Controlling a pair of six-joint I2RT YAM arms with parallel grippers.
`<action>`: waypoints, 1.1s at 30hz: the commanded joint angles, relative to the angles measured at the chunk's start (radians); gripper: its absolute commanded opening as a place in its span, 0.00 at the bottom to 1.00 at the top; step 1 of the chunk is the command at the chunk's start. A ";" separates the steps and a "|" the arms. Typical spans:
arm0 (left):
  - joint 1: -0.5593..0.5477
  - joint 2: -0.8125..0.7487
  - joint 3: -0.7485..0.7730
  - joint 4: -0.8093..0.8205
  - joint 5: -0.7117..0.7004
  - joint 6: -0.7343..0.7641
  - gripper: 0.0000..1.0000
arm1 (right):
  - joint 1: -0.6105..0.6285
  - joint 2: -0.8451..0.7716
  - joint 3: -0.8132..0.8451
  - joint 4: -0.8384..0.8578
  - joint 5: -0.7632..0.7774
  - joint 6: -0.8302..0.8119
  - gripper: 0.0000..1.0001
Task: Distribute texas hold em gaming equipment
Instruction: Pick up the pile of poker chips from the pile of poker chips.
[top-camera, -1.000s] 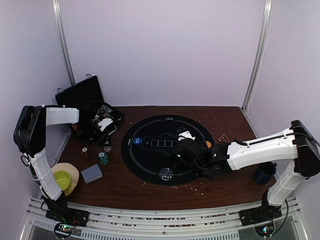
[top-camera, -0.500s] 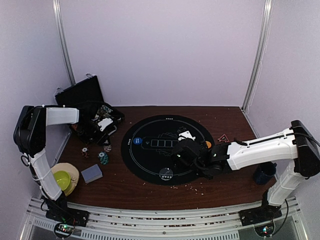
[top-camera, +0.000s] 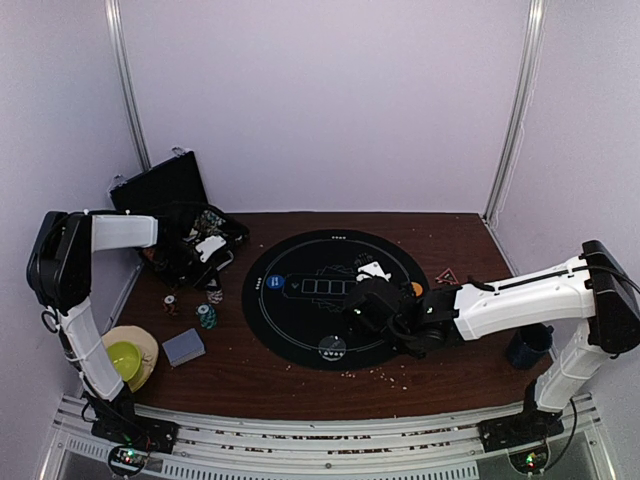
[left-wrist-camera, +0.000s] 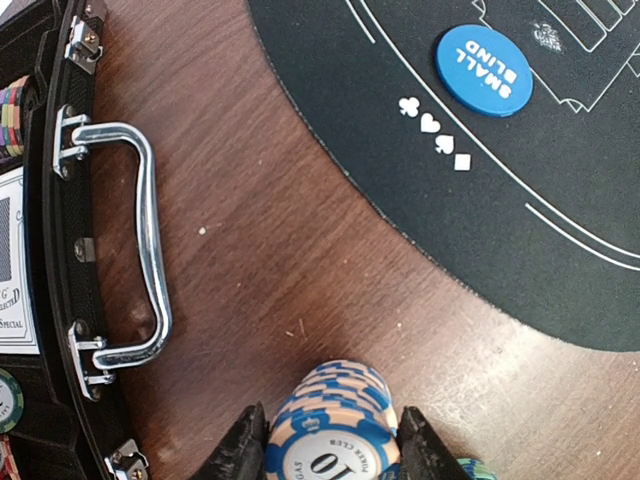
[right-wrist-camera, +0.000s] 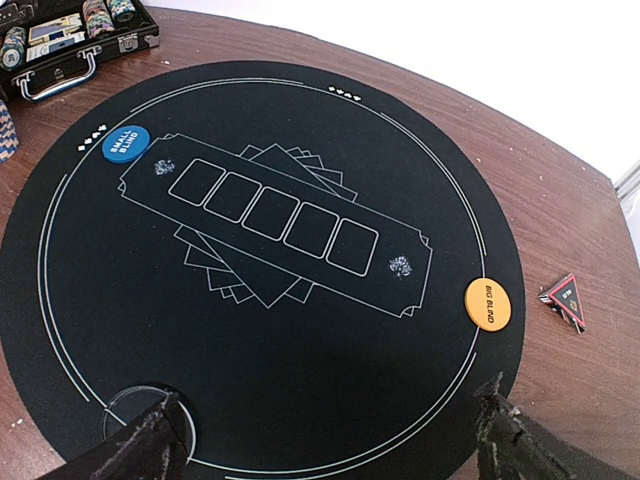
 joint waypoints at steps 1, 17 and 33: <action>0.006 -0.041 0.009 0.014 0.018 -0.001 0.32 | 0.004 -0.017 0.023 -0.008 0.033 -0.002 1.00; -0.024 -0.094 0.088 -0.012 -0.013 0.018 0.29 | 0.004 -0.023 0.019 -0.009 0.047 -0.002 1.00; -0.236 0.127 0.268 -0.063 -0.041 0.032 0.30 | -0.013 -0.056 -0.008 0.004 0.094 0.007 1.00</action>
